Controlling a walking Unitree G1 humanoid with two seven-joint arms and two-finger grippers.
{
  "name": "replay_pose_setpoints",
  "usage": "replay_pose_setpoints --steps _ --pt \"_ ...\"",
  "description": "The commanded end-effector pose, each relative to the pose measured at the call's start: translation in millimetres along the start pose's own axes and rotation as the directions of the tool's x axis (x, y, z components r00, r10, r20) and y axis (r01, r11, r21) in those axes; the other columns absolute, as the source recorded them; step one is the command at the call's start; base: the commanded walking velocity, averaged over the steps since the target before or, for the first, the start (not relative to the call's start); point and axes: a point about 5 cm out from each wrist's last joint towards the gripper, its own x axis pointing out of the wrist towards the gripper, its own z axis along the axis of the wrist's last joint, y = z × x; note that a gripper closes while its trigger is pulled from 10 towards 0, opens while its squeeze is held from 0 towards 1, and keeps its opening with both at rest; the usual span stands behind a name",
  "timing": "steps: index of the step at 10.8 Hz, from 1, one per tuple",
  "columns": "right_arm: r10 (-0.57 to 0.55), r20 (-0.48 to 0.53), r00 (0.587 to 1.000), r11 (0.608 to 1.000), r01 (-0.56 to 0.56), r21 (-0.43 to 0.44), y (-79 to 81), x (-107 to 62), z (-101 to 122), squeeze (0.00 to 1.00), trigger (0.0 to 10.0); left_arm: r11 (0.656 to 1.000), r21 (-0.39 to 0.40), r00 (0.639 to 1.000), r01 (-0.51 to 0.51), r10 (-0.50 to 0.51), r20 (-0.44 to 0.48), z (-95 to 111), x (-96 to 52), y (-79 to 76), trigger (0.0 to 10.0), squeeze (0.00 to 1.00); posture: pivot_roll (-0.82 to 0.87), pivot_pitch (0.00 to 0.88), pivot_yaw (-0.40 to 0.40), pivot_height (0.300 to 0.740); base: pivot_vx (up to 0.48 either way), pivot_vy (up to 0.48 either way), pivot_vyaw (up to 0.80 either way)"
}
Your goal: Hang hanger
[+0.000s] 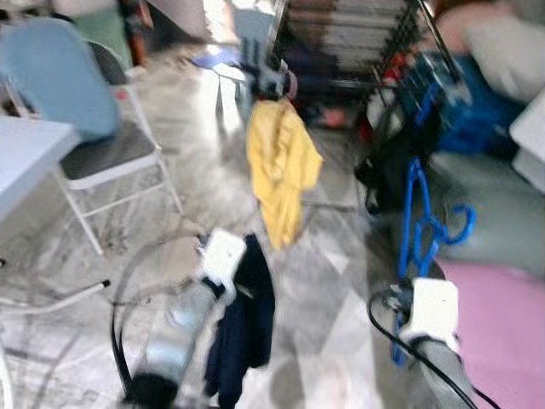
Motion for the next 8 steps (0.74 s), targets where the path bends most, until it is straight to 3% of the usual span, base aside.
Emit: replay_pose_setpoints --steps 1,3,4,6,8 --pt "-0.037 0.038 0.999 0.999 0.037 0.017 -8.2 4.8 4.6 0.00 10.0 1.000 0.026 0.998 -0.010 0.009 0.054 12.9 8.0 4.1 10.0 0.00 0.09 0.000 -0.009 0.740 0.000 0.000 0.00" --pt "-0.057 0.077 0.995 0.998 0.054 0.044 -7.5 12.3 5.4 0.00 10.0 0.998 0.049 0.998 -0.046 0.044 0.045 18.0 12.9 23.2 10.0 0.00 0.09 0.000 0.050 0.740 0.000 0.360 0.00" --pt "-0.055 0.084 0.995 0.998 0.053 0.034 -5.5 14.2 6.5 0.00 10.0 0.998 0.047 0.998 -0.047 0.045 0.051 18.6 13.3 25.3 10.0 0.00 0.09 0.000 0.060 0.740 0.000 0.480 0.00" --pt "-0.042 0.086 0.995 0.999 0.043 -0.008 -4.1 13.8 5.3 0.00 10.0 0.999 0.044 0.998 -0.017 0.014 0.057 14.1 12.3 16.1 10.0 0.00 0.07 0.000 0.067 0.740 0.000 0.480 0.00" --pt "-0.083 0.057 0.995 0.997 0.082 0.011 -6.9 21.2 3.0 0.00 10.0 0.996 0.063 0.994 0.061 -0.067 0.086 18.3 14.4 3.5 10.0 0.00 0.04 0.000 0.071 0.740 0.000 0.480 0.00"
